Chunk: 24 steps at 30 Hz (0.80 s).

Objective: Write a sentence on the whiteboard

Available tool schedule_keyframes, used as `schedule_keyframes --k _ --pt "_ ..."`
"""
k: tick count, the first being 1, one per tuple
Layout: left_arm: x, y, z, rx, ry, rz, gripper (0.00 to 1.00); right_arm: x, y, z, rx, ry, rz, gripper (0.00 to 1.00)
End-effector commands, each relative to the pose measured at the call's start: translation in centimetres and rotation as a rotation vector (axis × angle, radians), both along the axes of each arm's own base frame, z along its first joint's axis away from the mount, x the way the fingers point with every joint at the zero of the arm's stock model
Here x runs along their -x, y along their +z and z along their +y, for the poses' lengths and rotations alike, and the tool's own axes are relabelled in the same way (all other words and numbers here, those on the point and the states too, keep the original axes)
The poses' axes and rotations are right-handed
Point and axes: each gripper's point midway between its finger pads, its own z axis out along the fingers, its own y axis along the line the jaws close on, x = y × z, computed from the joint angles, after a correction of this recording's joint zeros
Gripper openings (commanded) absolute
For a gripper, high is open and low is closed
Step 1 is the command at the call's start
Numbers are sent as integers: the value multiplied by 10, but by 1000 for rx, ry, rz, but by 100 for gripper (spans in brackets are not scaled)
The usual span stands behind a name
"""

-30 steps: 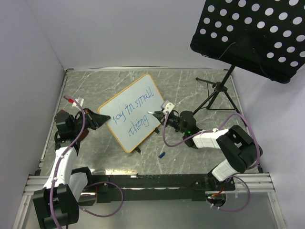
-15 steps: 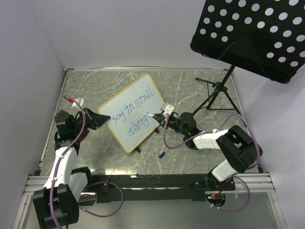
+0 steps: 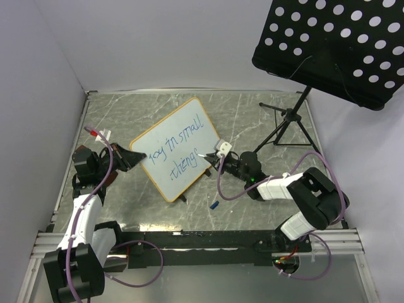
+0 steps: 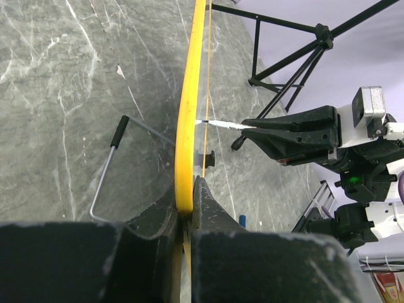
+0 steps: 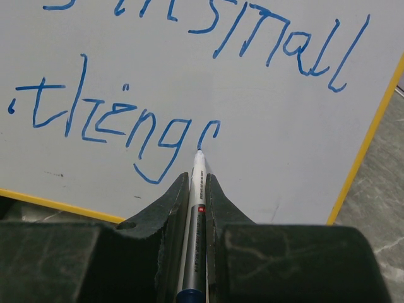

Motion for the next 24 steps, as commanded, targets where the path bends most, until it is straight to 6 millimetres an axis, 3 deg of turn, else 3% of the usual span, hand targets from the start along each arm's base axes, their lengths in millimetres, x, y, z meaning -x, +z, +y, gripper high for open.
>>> schedule_keyframes --k 1,17,24 --pt "6 11 -6 -57 -69 -103 1 0 4 -9 3 -29 -14 0" --pt "5 10 -6 -56 -70 -102 1 19 -6 -1 23 47 31 0" --pt "6 11 -6 -57 -70 -105 1 29 5 9 2 83 26 0"
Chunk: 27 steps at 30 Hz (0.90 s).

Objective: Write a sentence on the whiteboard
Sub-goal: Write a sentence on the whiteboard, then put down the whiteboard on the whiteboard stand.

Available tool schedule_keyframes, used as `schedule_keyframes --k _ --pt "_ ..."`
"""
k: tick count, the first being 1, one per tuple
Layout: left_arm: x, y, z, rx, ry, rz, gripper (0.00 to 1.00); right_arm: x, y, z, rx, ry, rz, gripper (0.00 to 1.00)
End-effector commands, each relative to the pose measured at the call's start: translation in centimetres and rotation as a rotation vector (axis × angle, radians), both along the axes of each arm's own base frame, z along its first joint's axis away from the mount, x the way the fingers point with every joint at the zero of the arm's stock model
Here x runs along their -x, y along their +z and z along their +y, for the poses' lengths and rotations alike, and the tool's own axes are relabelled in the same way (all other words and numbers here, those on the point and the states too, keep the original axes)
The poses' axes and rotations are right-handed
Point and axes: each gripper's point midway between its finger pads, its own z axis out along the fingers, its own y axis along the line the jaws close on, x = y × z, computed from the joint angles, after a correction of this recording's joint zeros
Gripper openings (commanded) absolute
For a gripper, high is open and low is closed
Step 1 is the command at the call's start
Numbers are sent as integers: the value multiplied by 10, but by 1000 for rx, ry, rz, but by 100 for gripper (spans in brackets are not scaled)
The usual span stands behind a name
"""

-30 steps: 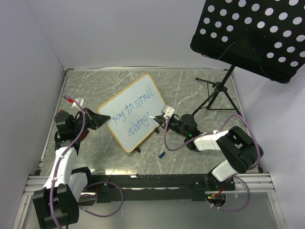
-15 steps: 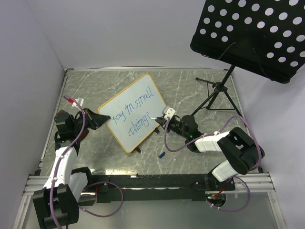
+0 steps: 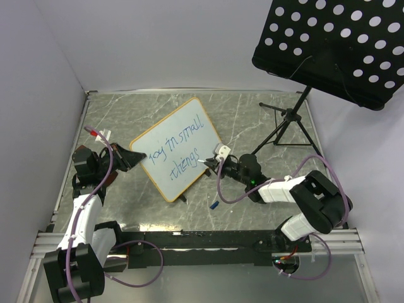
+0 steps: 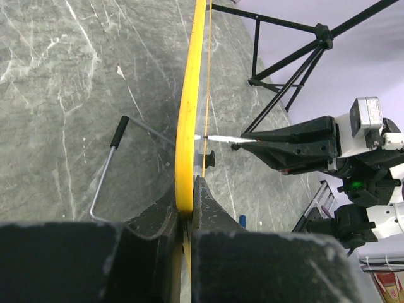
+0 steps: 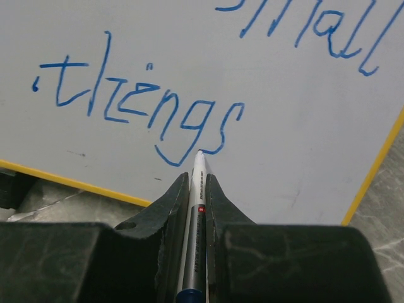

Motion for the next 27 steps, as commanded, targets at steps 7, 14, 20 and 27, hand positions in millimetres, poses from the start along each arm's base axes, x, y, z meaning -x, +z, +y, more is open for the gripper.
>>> schedule_keyframes --k 7,14,20,27 --pt "5 11 -6 -57 -71 -106 1 14 61 1 -88 33 -90 0" --pt "4 13 -6 -57 -70 -111 1 -1 76 -10 -79 -4 -32 0" --pt "1 20 -4 -72 -55 -138 1 16 87 -4 37 160 194 0" --pt "-5 31 -1 -111 -41 -201 1 47 113 -13 62 311 242 0"
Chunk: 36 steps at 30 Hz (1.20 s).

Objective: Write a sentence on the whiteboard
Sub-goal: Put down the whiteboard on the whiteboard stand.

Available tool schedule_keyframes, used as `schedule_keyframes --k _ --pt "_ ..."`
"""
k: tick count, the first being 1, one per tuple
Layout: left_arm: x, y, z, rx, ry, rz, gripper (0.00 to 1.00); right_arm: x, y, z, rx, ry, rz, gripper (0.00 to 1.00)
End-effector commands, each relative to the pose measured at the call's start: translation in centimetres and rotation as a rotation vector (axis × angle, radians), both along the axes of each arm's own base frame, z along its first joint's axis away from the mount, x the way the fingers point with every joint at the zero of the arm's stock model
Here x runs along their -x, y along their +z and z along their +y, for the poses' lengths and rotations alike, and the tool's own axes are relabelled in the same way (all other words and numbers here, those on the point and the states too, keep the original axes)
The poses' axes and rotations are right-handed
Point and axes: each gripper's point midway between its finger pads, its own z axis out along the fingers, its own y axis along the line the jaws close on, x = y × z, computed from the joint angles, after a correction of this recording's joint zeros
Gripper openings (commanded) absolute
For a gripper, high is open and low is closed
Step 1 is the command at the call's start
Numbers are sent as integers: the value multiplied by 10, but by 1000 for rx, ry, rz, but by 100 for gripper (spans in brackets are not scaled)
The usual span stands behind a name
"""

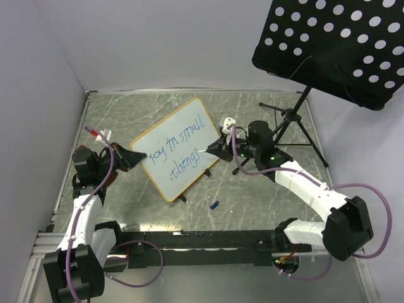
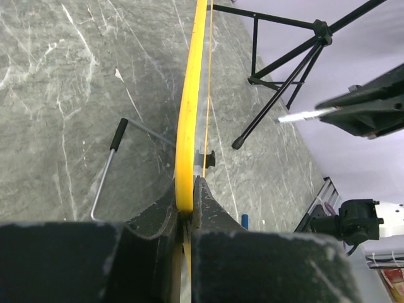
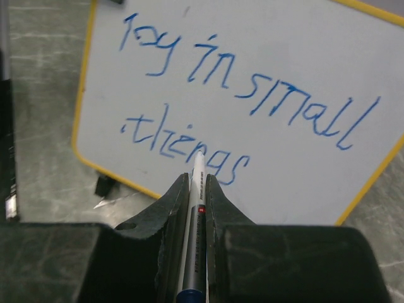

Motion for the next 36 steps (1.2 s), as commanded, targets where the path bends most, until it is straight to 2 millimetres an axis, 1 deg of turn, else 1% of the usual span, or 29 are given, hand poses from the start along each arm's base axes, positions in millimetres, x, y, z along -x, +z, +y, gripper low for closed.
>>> schedule_keyframes --k 1,6,7,9,10,12,15,17,21,22,27,29,30,32,34,36 --pt "-6 29 1 -119 -35 -196 1 39 3 -9 33 140 100 0" --pt "-14 30 7 -214 -49 -217 1 45 13 -17 18 156 104 0" --pt "-13 23 8 -249 -65 -208 1 46 14 -18 17 158 106 0" --pt "-13 17 10 -277 -82 -190 1 47 18 -19 9 159 102 0" --pt "-11 7 11 -298 -83 -158 1 47 19 -21 5 156 99 0" --pt "-8 1 11 -303 -81 -150 1 48 19 -22 -3 156 103 0" --pt "-5 2 10 -308 -83 -161 1 48 20 -26 -14 151 110 0" --pt "-5 -2 12 -326 -84 -164 1 46 19 -29 -18 145 117 0" --pt "-13 -26 18 -348 -78 -94 1 46 20 -33 -29 140 126 0" --pt "-15 -31 21 -386 -88 -100 1 46 19 -34 -31 141 130 0" --pt "-21 -48 27 -413 -70 -36 3 44 22 -39 -48 133 135 0" --pt "-22 -50 30 -426 -63 -30 4 44 23 -41 -54 134 136 0" --pt "-22 -52 32 -433 -54 -24 7 44 24 -41 -56 132 136 0" --pt "-22 -54 34 -448 -44 -20 8 45 24 -42 -61 133 135 0" --pt "-23 -57 40 -480 -22 -11 8 44 24 -43 -64 129 137 0" --pt "-24 -59 45 -514 -8 -7 4 45 23 -43 -65 132 145 0"
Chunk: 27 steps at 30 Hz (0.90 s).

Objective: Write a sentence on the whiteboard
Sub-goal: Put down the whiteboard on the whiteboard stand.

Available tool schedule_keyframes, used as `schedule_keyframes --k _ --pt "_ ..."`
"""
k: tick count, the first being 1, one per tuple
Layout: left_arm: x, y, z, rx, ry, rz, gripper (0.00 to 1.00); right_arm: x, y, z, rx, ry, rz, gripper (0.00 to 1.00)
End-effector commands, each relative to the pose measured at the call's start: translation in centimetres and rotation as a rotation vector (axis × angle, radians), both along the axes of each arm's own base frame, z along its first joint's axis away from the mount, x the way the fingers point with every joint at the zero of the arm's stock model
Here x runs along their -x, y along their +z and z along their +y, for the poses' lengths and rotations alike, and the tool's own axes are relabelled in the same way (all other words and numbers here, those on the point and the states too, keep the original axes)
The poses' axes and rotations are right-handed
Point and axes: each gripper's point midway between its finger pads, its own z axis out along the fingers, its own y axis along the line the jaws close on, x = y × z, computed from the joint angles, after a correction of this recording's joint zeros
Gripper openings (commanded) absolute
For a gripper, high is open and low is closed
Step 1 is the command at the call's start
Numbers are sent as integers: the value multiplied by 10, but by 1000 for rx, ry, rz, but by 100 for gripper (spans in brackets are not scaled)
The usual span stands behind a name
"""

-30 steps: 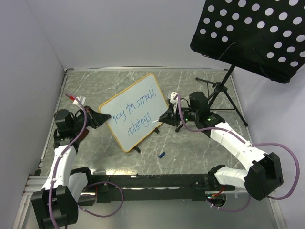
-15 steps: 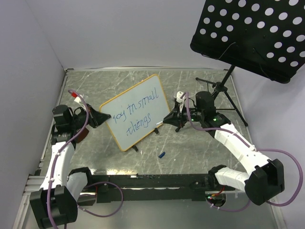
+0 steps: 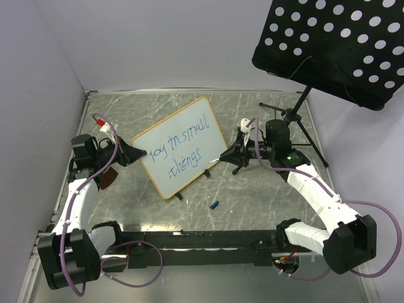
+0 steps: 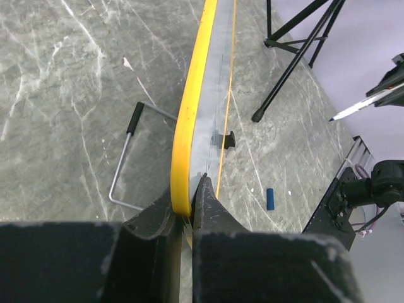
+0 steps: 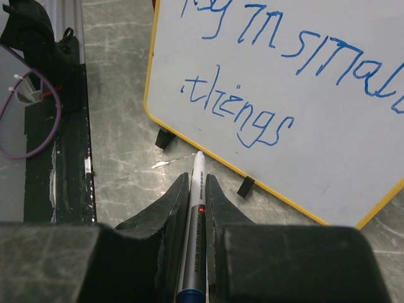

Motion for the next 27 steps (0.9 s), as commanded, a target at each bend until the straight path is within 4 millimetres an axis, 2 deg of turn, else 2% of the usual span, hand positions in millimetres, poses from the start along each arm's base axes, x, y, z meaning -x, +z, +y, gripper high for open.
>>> schedule_keyframes --k 1,5,13,21,27 --pt "-13 -58 46 -361 128 -18 3 4 18 0 -43 24 -39 0" --pt "-10 -64 52 -409 143 -13 1 5 19 1 -49 35 -38 0" --pt "-1 -57 68 -540 170 -78 1 8 22 0 -64 42 -40 0" --pt "6 -79 84 -642 183 -7 1 11 24 -1 -75 47 -32 0" --pt "12 -80 102 -741 218 28 1 12 25 -1 -84 53 -28 0"
